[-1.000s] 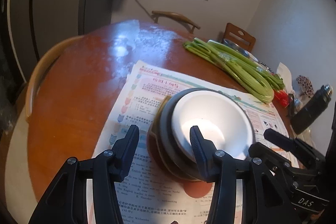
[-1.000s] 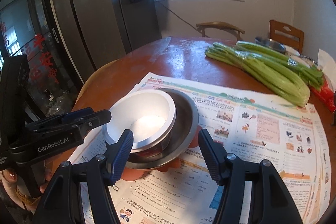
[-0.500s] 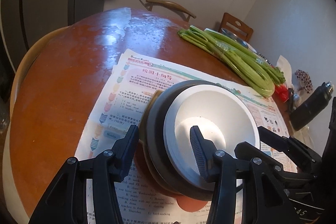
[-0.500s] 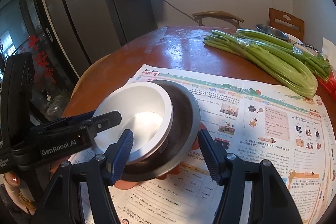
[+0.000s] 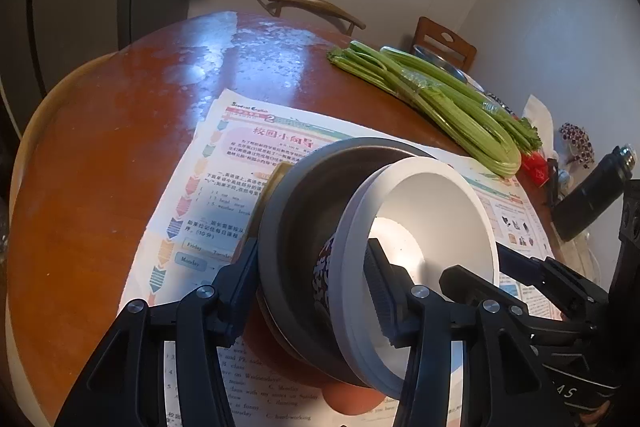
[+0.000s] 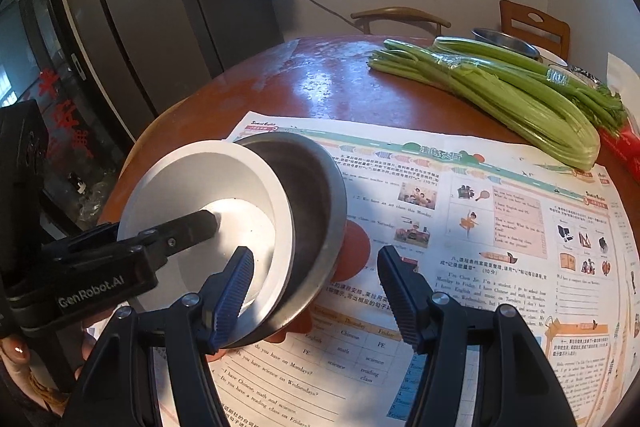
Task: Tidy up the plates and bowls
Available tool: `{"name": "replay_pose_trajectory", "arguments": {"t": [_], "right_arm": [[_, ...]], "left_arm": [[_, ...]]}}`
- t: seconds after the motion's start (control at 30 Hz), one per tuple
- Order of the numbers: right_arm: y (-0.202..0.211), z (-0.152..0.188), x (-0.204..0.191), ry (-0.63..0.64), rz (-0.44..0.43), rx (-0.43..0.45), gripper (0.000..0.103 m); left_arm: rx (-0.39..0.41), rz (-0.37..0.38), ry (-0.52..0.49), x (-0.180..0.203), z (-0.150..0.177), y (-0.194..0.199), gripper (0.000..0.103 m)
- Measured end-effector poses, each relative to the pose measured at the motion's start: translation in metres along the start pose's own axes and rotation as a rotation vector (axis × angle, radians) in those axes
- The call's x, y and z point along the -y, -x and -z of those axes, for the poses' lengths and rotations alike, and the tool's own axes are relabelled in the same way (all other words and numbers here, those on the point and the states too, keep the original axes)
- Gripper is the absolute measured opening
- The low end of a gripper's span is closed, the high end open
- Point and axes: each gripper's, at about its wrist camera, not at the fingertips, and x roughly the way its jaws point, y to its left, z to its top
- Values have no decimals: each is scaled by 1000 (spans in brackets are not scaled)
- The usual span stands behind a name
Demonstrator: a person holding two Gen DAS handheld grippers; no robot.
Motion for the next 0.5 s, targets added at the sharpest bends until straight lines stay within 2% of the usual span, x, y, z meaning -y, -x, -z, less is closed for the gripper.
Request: {"name": "replay_pose_trajectory", "arguments": {"t": [0.5], "right_arm": [[8, 2, 18, -42, 24, 13, 64]], "left_arm": [[-11, 0, -51, 20, 3, -8, 53]]}}
